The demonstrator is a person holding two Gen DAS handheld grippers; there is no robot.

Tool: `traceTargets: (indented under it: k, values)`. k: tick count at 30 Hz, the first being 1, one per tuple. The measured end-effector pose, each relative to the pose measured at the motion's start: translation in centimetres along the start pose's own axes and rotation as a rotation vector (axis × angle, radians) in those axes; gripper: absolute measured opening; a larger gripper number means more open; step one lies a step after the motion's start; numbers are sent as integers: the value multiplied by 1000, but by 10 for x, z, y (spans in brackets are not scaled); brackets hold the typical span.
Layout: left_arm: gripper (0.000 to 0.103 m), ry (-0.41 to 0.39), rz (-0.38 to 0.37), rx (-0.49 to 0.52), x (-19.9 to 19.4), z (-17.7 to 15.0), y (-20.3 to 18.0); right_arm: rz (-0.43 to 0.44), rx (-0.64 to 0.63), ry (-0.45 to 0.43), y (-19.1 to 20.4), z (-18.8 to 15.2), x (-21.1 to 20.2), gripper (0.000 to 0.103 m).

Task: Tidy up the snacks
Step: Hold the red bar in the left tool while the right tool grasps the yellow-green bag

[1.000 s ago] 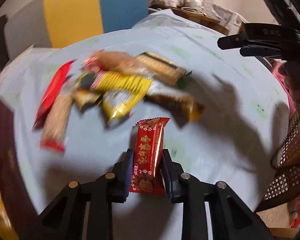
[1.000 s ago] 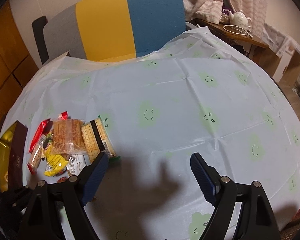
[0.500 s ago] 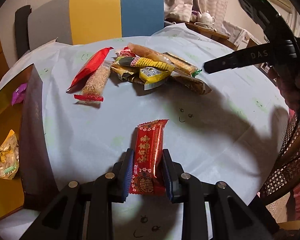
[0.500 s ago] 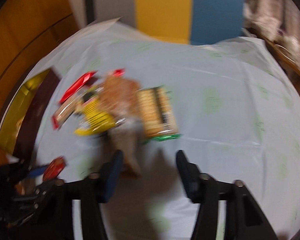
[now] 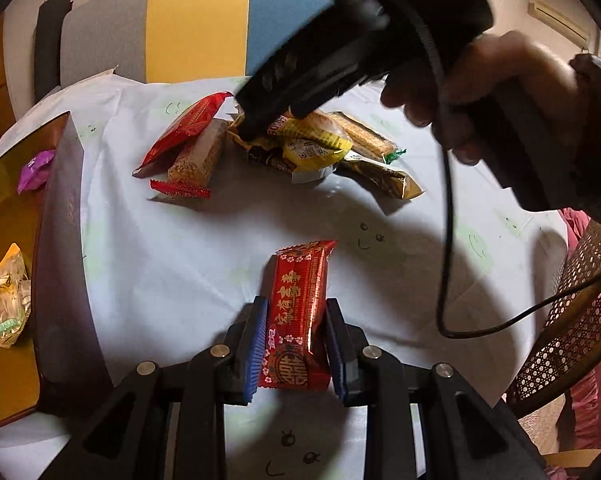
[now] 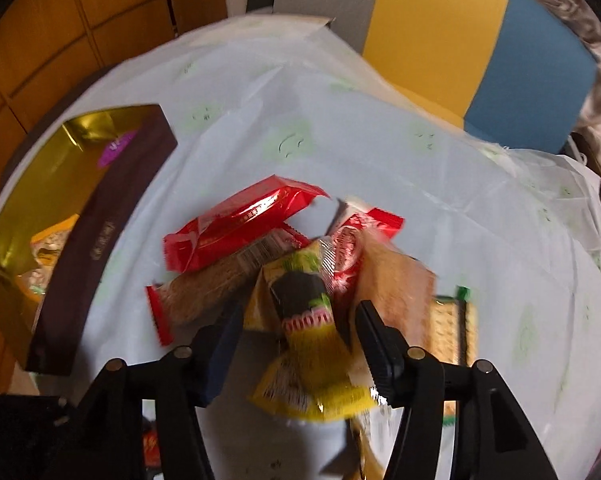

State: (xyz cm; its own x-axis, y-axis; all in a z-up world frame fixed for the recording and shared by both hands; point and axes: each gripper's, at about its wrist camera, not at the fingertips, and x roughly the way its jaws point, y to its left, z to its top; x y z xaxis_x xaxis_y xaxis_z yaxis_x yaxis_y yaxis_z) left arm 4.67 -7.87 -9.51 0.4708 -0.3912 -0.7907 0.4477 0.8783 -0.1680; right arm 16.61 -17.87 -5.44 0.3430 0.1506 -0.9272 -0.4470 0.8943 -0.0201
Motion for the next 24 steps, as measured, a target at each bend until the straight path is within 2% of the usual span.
traceTargets:
  k: [2,3,4,6,13,15,21,24]
  values:
    - [28,-2,-7,-7,0,0,1,12,-4,18,-2,-3,4,59]
    - [28,-2,-10,-11,1,0,2,27,0,27,-3,-9,4,51]
    - [28,-4,-13,-18,1,0,3,33,-1,24,-6,-12,2,30]
    - [28,-5,-13,-19,3,0,4,19,14,11,-11,-21,-4,27]
    - [28,-5,-10,-22,4,1,6,119,100,-53,-26,-62,-51,25]
    - [28,-8,-2,-17,4,0,5,157,107,-46,-23,-77,-55,25]
    - [28,-11,18,-3,3,-1,-1,167,120,20,-14,-126,-46,26]
    - [28,-8,26,-2,3,-1,-3,174,161,-2,-18,-137,-49,29]
